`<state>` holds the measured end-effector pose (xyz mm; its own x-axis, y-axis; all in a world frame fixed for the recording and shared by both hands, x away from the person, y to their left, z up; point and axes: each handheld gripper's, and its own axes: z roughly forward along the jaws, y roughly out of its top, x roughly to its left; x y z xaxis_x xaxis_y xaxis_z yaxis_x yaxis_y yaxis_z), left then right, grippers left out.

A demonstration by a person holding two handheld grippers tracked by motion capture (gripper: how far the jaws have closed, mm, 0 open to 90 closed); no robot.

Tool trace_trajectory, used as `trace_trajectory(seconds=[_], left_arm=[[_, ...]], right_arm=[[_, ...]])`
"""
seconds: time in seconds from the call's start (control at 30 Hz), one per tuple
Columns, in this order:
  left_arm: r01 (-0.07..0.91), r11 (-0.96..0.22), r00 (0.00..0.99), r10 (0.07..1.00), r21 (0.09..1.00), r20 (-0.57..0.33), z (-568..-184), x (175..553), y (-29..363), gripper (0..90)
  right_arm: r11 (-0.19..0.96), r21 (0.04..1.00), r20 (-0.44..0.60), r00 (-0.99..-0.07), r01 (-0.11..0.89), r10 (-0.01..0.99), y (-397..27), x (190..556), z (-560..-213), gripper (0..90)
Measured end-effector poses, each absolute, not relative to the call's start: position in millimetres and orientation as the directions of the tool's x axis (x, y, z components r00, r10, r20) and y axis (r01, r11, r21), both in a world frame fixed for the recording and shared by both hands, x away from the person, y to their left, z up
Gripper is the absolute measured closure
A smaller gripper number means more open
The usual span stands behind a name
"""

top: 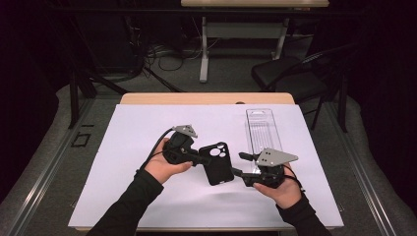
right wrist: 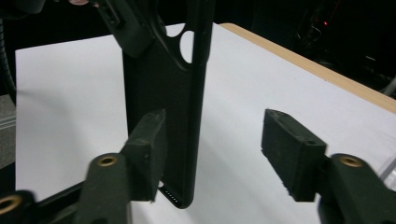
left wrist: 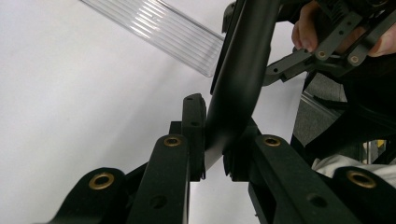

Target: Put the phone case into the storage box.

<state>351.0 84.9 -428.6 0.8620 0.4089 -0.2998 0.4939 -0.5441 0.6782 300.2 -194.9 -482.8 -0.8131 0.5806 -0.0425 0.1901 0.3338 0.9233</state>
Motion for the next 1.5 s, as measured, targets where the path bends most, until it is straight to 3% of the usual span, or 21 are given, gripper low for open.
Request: trace_trajectory(seconds=[0.2, 0.53, 0.77, 1.23, 1.5], left_arm=[[0.494, -0.553, 0.862, 0.414, 0.67, -0.293, -428.4, 350.9, 83.4, 81.7], [0.496, -0.569, 0.859, 0.433, 0.656, -0.274, -429.4, 352.1, 80.3, 81.6], [0.494, -0.581, 0.859, 0.443, 0.647, -0.258, -427.5, 352.8, 77.7, 81.6], [0.485, -0.596, 0.863, 0.444, 0.64, -0.24, -424.1, 355.2, 72.5, 81.6], [0.482, -0.602, 0.862, 0.457, 0.637, -0.22, -423.6, 355.2, 71.4, 81.6]], right_arm=[[0.328, 0.917, -0.031, -0.778, 0.229, 0.628, -195.4, 300.8, -479.5, 33.9], [0.335, 0.901, -0.003, -0.768, 0.276, 0.64, -190.9, 303.5, -479.7, 16.2], [0.354, 0.893, -0.005, -0.781, 0.277, 0.625, -186.4, 304.1, -475.8, 13.6], [0.365, 0.888, -0.008, -0.784, 0.28, 0.621, -183.5, 312.0, -453.5, 27.6], [0.371, 0.888, -0.013, -0.789, 0.273, 0.614, -181.0, 316.0, -447.1, 43.3]])
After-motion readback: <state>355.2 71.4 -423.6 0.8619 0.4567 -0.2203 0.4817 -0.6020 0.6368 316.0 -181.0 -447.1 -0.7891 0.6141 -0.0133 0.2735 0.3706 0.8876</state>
